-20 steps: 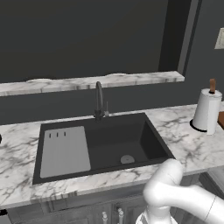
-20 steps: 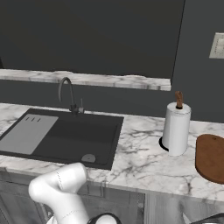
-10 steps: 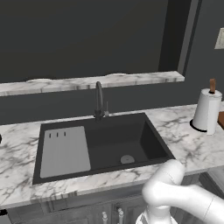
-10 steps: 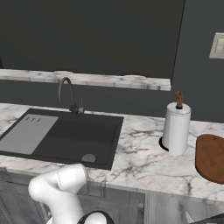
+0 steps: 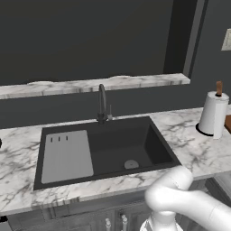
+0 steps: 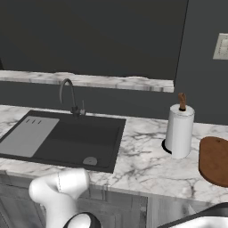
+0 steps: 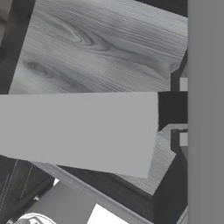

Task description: Pick up the knife from the drawer and place it on the cutting board. Then place the meat from the plate to the cutting board.

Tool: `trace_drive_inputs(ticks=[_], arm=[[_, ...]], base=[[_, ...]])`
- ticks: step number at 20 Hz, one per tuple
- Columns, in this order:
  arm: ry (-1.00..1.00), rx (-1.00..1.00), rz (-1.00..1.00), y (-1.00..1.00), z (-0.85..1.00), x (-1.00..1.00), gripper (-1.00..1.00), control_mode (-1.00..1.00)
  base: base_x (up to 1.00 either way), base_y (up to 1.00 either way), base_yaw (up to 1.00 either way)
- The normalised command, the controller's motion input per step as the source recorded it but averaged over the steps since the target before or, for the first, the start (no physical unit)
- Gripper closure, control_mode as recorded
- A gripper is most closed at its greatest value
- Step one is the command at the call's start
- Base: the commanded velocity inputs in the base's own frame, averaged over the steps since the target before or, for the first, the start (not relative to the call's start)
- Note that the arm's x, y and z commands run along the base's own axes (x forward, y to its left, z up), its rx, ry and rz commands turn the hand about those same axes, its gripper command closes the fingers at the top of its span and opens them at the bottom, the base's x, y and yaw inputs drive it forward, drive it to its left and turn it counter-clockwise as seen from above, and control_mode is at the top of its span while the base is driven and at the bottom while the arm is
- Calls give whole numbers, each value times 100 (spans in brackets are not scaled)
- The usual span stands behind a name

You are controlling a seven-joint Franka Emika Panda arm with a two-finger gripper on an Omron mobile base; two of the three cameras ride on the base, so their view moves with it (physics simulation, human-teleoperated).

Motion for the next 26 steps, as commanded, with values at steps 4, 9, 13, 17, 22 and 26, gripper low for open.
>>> trace_drive_inputs(ticks=[4,9,13,17,22,26], arm=[[0,-7,-8,45,62,2,100,-100],[0,-7,-8,46,54,20,100,-100],[0,-6,-7,48,40,36,100,-100],[6,-6,-6,48,24,39,100,-100],[10,-7,-6,42,13,40,100,-100],[9,-3,-3,22,8,31,100,-100]], base=[[0,0,0],[0,0,0],[0,0,0],[0,0,0],[0,0,0],[0,0,0]])
